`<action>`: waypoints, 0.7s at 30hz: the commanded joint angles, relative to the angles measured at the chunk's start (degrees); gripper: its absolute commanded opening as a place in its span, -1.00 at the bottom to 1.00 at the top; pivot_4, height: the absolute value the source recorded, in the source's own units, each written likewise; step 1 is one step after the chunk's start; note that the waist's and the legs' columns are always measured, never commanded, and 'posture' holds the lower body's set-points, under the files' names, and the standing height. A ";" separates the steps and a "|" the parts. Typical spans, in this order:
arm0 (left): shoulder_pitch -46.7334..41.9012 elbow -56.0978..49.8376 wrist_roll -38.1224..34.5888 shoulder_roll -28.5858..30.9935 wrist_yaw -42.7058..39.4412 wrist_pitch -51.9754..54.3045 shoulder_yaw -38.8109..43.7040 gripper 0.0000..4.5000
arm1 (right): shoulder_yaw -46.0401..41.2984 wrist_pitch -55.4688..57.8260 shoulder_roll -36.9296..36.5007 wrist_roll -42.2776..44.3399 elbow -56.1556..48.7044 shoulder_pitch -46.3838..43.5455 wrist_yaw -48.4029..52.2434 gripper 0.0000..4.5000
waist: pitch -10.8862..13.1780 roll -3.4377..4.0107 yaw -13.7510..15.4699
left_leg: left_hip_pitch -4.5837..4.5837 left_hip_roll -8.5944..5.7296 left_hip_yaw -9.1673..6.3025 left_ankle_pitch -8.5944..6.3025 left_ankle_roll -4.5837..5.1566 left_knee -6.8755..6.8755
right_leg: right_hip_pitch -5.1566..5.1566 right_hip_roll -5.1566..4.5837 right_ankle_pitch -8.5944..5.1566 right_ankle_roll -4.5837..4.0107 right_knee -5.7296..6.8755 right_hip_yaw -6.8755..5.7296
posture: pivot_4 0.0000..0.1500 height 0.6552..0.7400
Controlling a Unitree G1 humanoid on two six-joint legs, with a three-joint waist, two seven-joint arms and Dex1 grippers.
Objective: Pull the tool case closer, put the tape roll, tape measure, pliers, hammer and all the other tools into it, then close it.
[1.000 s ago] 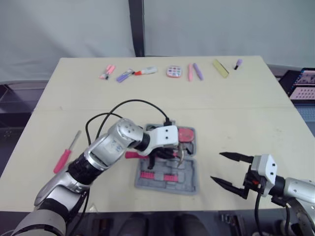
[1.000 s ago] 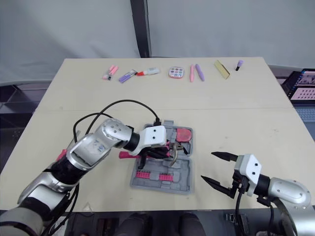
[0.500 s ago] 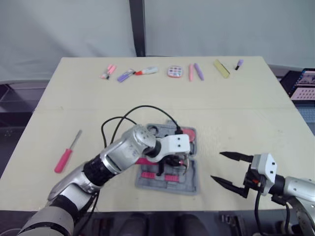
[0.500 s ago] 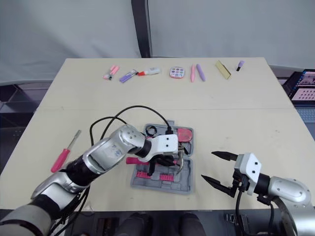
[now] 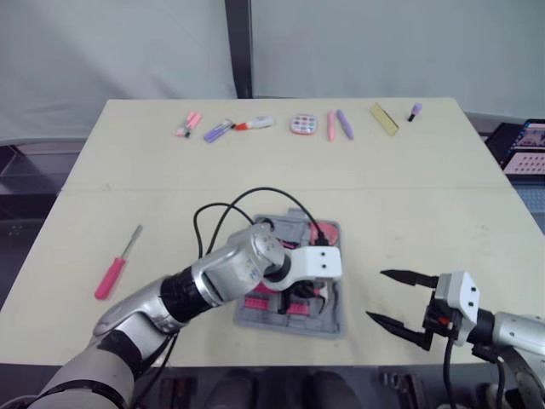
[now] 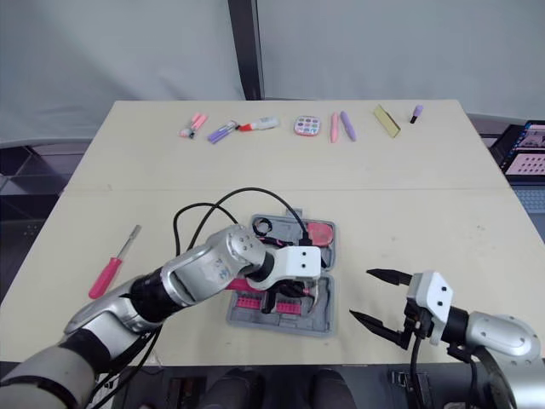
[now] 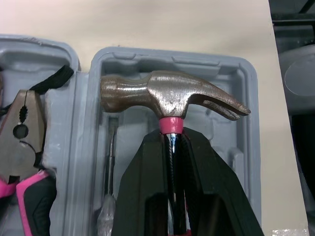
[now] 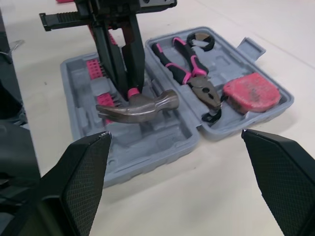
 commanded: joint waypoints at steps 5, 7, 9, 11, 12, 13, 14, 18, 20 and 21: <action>-1.48 0.18 0.58 -1.70 1.06 -0.85 -0.96 -0.97 | -4.34 -2.40 -2.53 0.70 -0.40 3.84 4.20 1.00 | 0.00 0.00 -0.02 | 0.01 0.01 0.00 0.00 0.00 0.00 | 0.01 0.00 0.00 0.00 -0.01 -0.01 | 1.00 1.00; -1.78 1.21 0.79 -2.41 1.46 -1.29 -1.35 -0.97 | -5.02 -2.74 -2.90 0.58 -0.11 4.56 4.73 1.00 | 0.01 -0.01 0.02 | 0.00 0.01 0.00 0.00 0.00 0.00 | 0.01 0.00 0.00 0.00 -0.02 0.00 | 1.00 1.00; -2.01 1.93 1.01 -2.66 1.70 -1.77 -1.64 -0.97 | -5.42 -2.94 -2.96 0.43 -0.01 5.01 4.98 1.00 | 0.01 -0.01 0.12 | 0.01 0.00 -0.01 0.00 0.01 0.01 | 0.03 0.00 0.00 0.00 -0.03 -0.01 | 1.00 1.00; -2.21 2.69 1.13 -2.98 1.81 -2.27 -1.74 -0.97 | -5.67 -3.06 -2.91 0.41 -0.04 5.37 5.13 1.00 | 0.01 -0.02 0.06 | 0.01 0.00 0.00 0.00 0.01 0.01 | 0.04 0.00 0.00 0.00 -0.05 -0.01 | 1.00 1.00; -2.31 2.98 1.22 -3.09 1.81 -2.54 -1.81 -0.97 | -5.71 -3.09 -2.88 0.41 -0.13 5.48 5.11 1.00 | 0.01 -0.02 0.04 | 0.01 0.01 0.00 0.00 0.01 0.00 | 0.04 0.00 0.00 0.00 -0.06 -0.01 | 1.00 1.00; -2.33 3.05 1.29 -3.10 1.78 -2.67 -1.84 -0.97 | -5.71 -3.11 -2.85 0.43 -0.27 5.60 5.05 1.00 | 0.01 -0.02 0.03 | 0.01 0.01 0.00 0.00 0.01 0.00 | 0.04 0.00 0.00 0.00 -0.05 -0.01 | 1.00 1.00; -2.39 3.36 1.37 -3.29 1.79 -2.86 -1.88 -0.97 | -5.71 -3.11 -2.83 0.41 -0.36 5.63 4.92 1.00 | 0.01 -0.02 0.03 | 0.01 0.01 0.00 0.00 0.01 0.00 | 0.04 0.00 0.00 0.00 -0.05 -0.01 | 1.00 1.00; -2.47 4.60 2.06 -3.79 1.68 -4.05 -2.55 -0.97 | -5.74 -3.06 -2.62 0.38 -0.80 5.84 4.41 1.00 | 0.01 -0.02 0.06 | 0.01 0.01 0.00 0.00 0.01 0.01 | 0.04 0.00 0.00 0.00 -0.05 -0.01 | 1.00 1.00; -2.48 4.75 2.30 -3.99 1.49 -4.25 -2.73 -0.97 | -5.77 -3.06 -2.49 0.35 -1.00 6.01 4.20 1.00 | 0.01 -0.02 0.08 | 0.01 0.01 0.00 0.00 0.01 0.01 | 0.04 0.00 0.00 0.00 -0.05 -0.01 | 1.00 1.00; -2.51 4.76 2.44 -4.03 1.34 -4.38 -2.90 -0.97 | -5.78 -3.04 -2.42 0.35 -1.17 6.11 4.05 1.00 | 0.01 -0.02 0.11 | 0.01 0.01 0.00 0.00 0.01 0.01 | 0.04 0.00 0.00 0.00 -0.05 -0.01 | 1.00 1.00</action>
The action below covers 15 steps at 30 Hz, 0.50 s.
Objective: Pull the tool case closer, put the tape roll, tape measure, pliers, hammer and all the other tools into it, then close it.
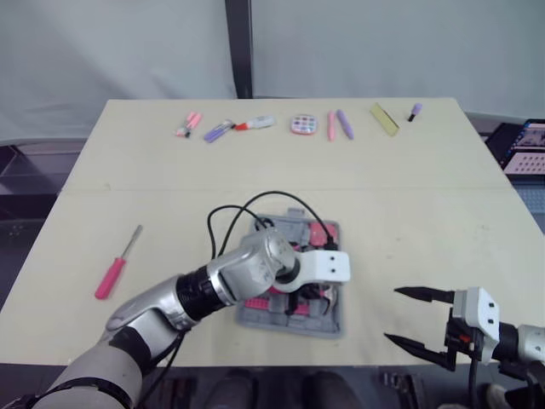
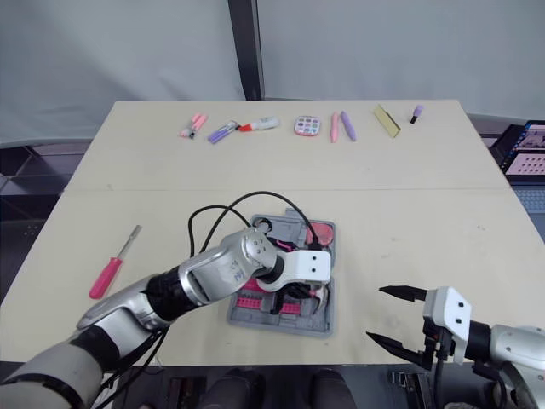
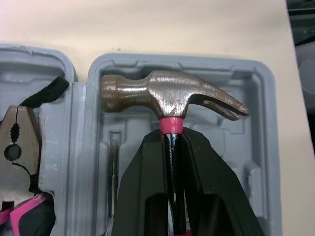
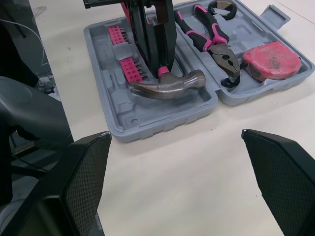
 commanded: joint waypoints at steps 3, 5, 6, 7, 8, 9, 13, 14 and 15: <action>-1.43 -0.68 0.96 -1.18 -0.69 -1.68 -0.77 -0.97 | -1.56 -0.60 0.42 0.41 -1.99 0.79 -0.69 1.00 | 0.00 0.00 0.05 | 0.00 0.00 0.00 0.00 0.00 0.01 | 0.01 0.00 0.00 0.00 0.00 0.00 | 1.00 1.00; -1.46 -0.53 1.07 -1.36 -0.78 -1.79 -1.00 -0.97 | -1.54 -0.51 0.59 0.47 -2.35 0.98 -1.11 1.00 | 0.00 0.00 0.03 | 0.00 0.00 0.00 0.00 0.00 0.00 | 0.00 0.00 0.00 0.00 0.00 0.00 | 1.00 1.00; -1.49 -0.47 1.08 -1.43 -0.84 -1.81 -1.07 -0.97 | -1.53 -0.49 0.63 0.47 -2.46 1.05 -1.23 1.00 | 0.00 0.00 0.01 | 0.00 0.00 0.00 0.00 0.00 0.00 | 0.00 0.00 0.00 0.00 0.00 0.00 | 1.00 1.00; -1.52 -0.39 1.14 -1.55 -0.85 -1.85 -1.16 -0.97 | -1.52 -0.45 0.69 0.46 -2.55 1.09 -1.35 1.00 | 0.00 0.00 0.01 | 0.00 0.00 0.00 0.00 0.00 0.00 | 0.00 0.00 0.00 0.00 0.00 0.00 | 1.00 1.00; -1.52 -0.42 1.18 -1.57 -0.86 -1.84 -1.20 -0.97 | -1.52 -0.41 0.72 0.47 -2.69 1.16 -1.43 1.00 | 0.00 0.00 0.02 | 0.00 0.00 0.00 0.00 0.00 0.00 | 0.01 0.00 0.00 0.00 0.00 0.00 | 1.00 1.00; -1.53 -0.18 1.26 -1.75 -0.85 -2.01 -1.33 -0.97 | -1.49 -0.36 0.79 0.45 -2.80 1.23 -1.58 1.00 | 0.00 0.00 0.03 | 0.00 0.00 0.00 0.00 0.00 0.00 | 0.01 0.00 0.00 0.00 0.00 0.00 | 1.00 1.00; -1.92 1.24 1.68 -2.39 -0.87 -2.79 -1.63 -0.97 | -1.50 -0.19 0.96 0.50 -3.33 1.57 -2.17 1.00 | 0.00 0.00 0.08 | 0.00 0.00 0.00 0.00 0.00 0.00 | 0.00 0.00 0.00 0.00 0.00 0.00 | 1.00 1.00; -2.07 1.58 1.85 -2.50 -0.91 -2.90 -1.61 -0.97 | -1.49 -0.17 0.97 0.51 -3.38 1.64 -2.27 1.00 | 0.00 0.00 0.08 | 0.00 0.00 0.00 0.00 0.00 0.00 | 0.00 0.00 0.00 0.00 0.00 0.00 | 1.00 1.00; -2.20 1.79 2.06 -2.53 -0.94 -2.93 -1.60 -0.97 | -1.47 -0.15 0.97 0.50 -3.44 1.68 -2.38 1.00 | 0.00 0.00 0.08 | 0.00 0.00 0.00 0.00 0.00 0.00 | 0.00 0.00 0.00 0.00 0.00 0.00 | 1.00 1.00</action>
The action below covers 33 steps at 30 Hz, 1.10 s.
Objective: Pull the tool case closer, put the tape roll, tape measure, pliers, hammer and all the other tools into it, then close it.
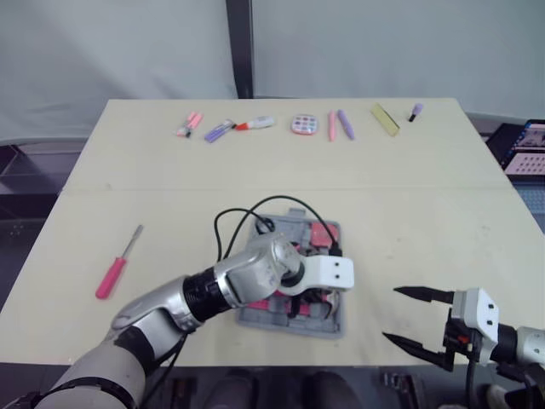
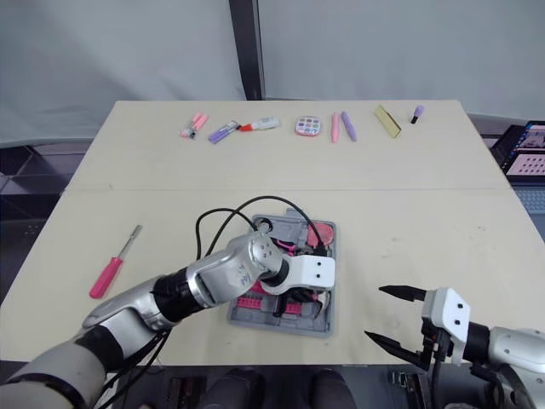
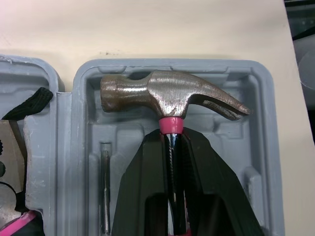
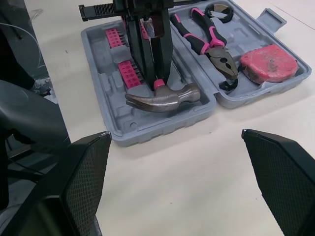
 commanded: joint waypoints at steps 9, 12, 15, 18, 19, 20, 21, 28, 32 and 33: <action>-1.38 -0.37 1.46 -1.17 -0.84 -1.02 0.32 -0.97 | -1.29 0.05 0.39 0.57 -2.26 0.22 -1.09 1.00 | 0.00 0.00 -0.03 | 0.00 0.00 0.00 0.00 0.00 0.00 | 0.00 0.00 0.00 0.00 0.00 0.00 | 1.00 1.00; -1.24 -0.04 1.60 -1.33 -0.87 -1.11 0.24 -0.97 | -1.21 0.15 0.44 0.59 -2.28 0.01 -1.41 1.00 | 0.00 0.00 -0.03 | 0.00 0.00 0.00 0.00 0.00 0.00 | 0.00 0.00 0.00 0.00 0.00 0.00 | 1.00 1.00; -1.08 0.70 1.83 -1.43 -0.82 -1.49 0.10 -0.97 | -1.17 0.13 0.44 0.52 -2.23 -0.05 -1.57 1.00 | 0.00 0.00 -0.04 | 0.00 0.00 0.00 0.00 0.00 0.00 | 0.00 0.00 0.00 0.00 0.00 0.00 | 1.00 1.00; -0.76 1.26 2.08 -1.51 -0.73 -1.79 -0.11 -0.97 | -1.15 0.19 0.45 0.53 -2.32 -0.08 -1.78 1.00 | 0.00 0.00 -0.03 | 0.00 0.00 0.00 0.00 0.00 0.00 | 0.00 0.00 0.00 0.00 0.00 0.00 | 1.00 1.00; -0.60 1.38 2.16 -1.54 -0.67 -1.85 -0.19 -0.97 | -1.16 0.18 0.47 0.52 -2.34 -0.08 -1.86 1.00 | 0.00 0.00 -0.03 | 0.00 0.00 0.00 0.00 0.00 0.00 | 0.00 0.00 0.00 0.00 0.00 0.00 | 1.00 1.00; -0.49 1.45 2.24 -1.55 -0.63 -1.93 -0.28 -0.97 | -1.18 0.16 0.48 0.51 -2.37 -0.04 -1.89 1.00 | 0.00 0.00 -0.03 | 0.00 0.00 0.00 0.00 0.00 0.00 | 0.00 0.00 0.00 0.00 0.00 0.00 | 1.00 1.00; -0.41 1.48 2.31 -1.55 -0.63 -2.02 -0.36 -0.97 | -1.23 0.12 0.51 0.52 -2.42 0.06 -1.90 1.00 | 0.00 0.00 -0.03 | 0.00 0.00 0.00 0.00 0.00 0.00 | 0.00 0.00 0.00 0.00 0.00 0.00 | 1.00 1.00; -0.30 2.61 2.74 -2.22 -0.57 -2.42 -0.31 -0.97 | -1.41 0.09 0.78 0.41 -2.86 0.71 -2.22 1.00 | 0.00 0.00 -0.02 | 0.00 0.00 0.00 0.00 0.00 0.00 | 0.00 0.00 0.00 0.00 0.01 -0.01 | 1.00 1.00; -0.24 2.98 3.04 -2.54 -0.68 -2.52 -0.26 -0.97 | -1.39 0.08 0.86 0.37 -2.91 0.66 -2.31 1.00 | 0.00 0.00 0.02 | 0.02 0.00 -0.01 0.00 0.00 0.00 | 0.02 0.00 0.00 0.00 0.01 -0.01 | 1.00 1.00; -0.29 2.99 2.78 -2.60 -0.98 -1.75 -0.16 -0.97 | -1.39 0.03 0.88 0.36 -2.89 0.68 -2.31 1.00 | 0.00 0.00 0.03 | 0.02 0.00 0.00 0.00 0.00 0.00 | 0.02 0.00 0.00 0.00 0.01 -0.01 | 1.00 1.00</action>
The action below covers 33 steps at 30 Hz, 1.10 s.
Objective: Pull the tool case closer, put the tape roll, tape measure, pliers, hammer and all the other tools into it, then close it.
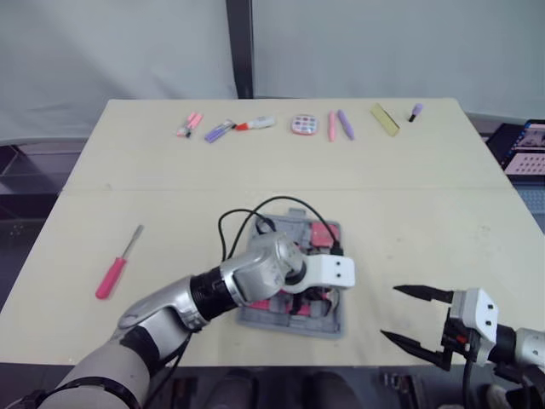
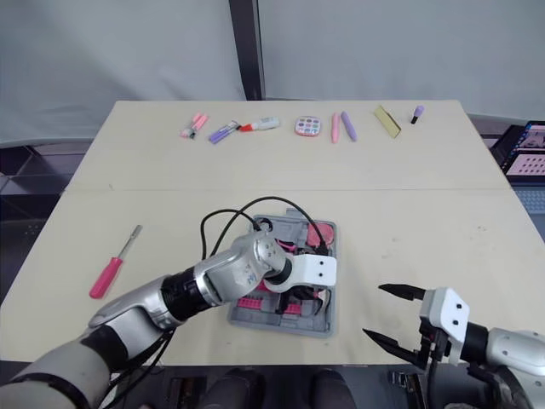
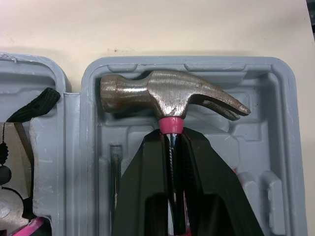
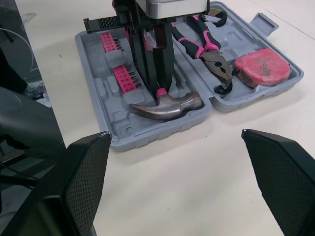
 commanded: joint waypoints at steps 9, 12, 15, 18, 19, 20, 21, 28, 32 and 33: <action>-2.88 -6.04 -6.92 -0.20 -4.60 13.33 6.38 0.70 | -0.66 -0.44 0.76 0.15 -0.51 -0.60 -0.18 1.00 | 0.00 0.01 -0.24 | 0.01 0.01 0.00 0.00 0.00 0.01 | 0.00 0.00 0.00 0.00 0.02 0.01 | 1.00 1.00; -3.62 -7.82 -9.72 -0.08 -4.44 16.01 9.32 0.70 | -0.37 -0.46 0.77 0.04 -0.17 -1.11 -0.09 1.00 | -0.01 0.01 -0.23 | 0.00 0.01 0.00 0.00 0.00 0.01 | 0.00 0.00 0.00 0.00 0.02 0.01 | 1.00 1.00; -1.85 -8.58 -13.33 -1.24 -2.70 16.35 17.86 0.46 | 0.00 -0.47 0.83 -0.05 0.27 -1.86 0.02 1.00 | -0.01 0.02 -0.18 | 0.00 0.01 -0.02 0.00 0.00 0.02 | 0.00 0.00 0.00 0.00 0.01 0.01 | 1.00 1.00; 3.27 -6.62 -16.63 -1.74 -1.33 4.79 28.89 -0.17 | 0.26 -0.45 0.94 -0.17 0.53 -2.45 -0.02 1.00 | -0.02 0.03 -0.26 | 0.02 0.02 -0.01 0.00 0.00 0.02 | 0.00 0.00 0.00 0.00 0.02 0.00 | 1.00 1.00; 4.68 -5.94 -17.09 -1.24 -1.29 1.57 30.99 -0.35 | 0.23 -0.48 0.96 -0.19 0.57 -2.49 0.04 1.00 | -0.02 0.04 -0.27 | 0.02 0.02 -0.01 0.00 0.00 0.01 | -0.01 0.00 0.00 0.00 0.02 -0.01 | 1.00 1.00; 5.46 -5.51 -17.33 -0.82 -1.29 -0.28 31.90 -0.54 | 0.19 -0.50 0.99 -0.21 0.60 -2.50 0.10 1.00 | -0.02 0.04 -0.32 | 0.03 0.05 -0.01 0.00 0.00 0.01 | -0.01 0.01 0.00 0.00 0.01 -0.03 | 1.00 1.00; 7.06 -5.10 -16.87 0.84 -3.09 -6.11 31.94 -0.74 | 0.08 -0.45 1.01 -0.17 0.58 -2.48 0.10 1.00 | -0.02 0.04 -0.34 | 0.02 0.06 0.02 0.00 -0.01 0.02 | -0.03 0.01 0.00 0.00 0.02 -0.05 | 1.00 1.00; 15.19 -0.06 -18.76 5.86 -8.97 -25.88 37.37 -0.99 | -0.24 -0.18 0.87 0.12 0.70 -2.92 0.07 1.00 | -0.03 0.05 -0.10 | 0.06 0.01 0.00 0.00 -0.01 0.02 | -0.01 -0.04 0.00 0.00 0.04 -0.05 | 1.00 1.00; 20.56 0.49 -18.88 10.19 -12.97 -32.12 38.00 -0.99 | -0.55 -0.12 0.65 0.05 1.26 -3.27 0.20 1.00 | -0.04 0.08 -0.35 | 0.06 0.00 -0.02 0.00 0.00 0.01 | -0.01 -0.04 0.00 0.00 0.04 -0.05 | 1.00 1.00; 22.29 0.14 -18.73 11.24 -14.53 -34.81 37.67 -0.99 | -0.67 0.02 0.55 0.15 1.35 -3.42 0.21 1.00 | -0.06 0.11 -0.39 | 0.07 0.01 -0.02 0.00 0.00 -0.02 | -0.02 -0.04 0.00 0.00 0.04 -0.05 | 1.00 1.00</action>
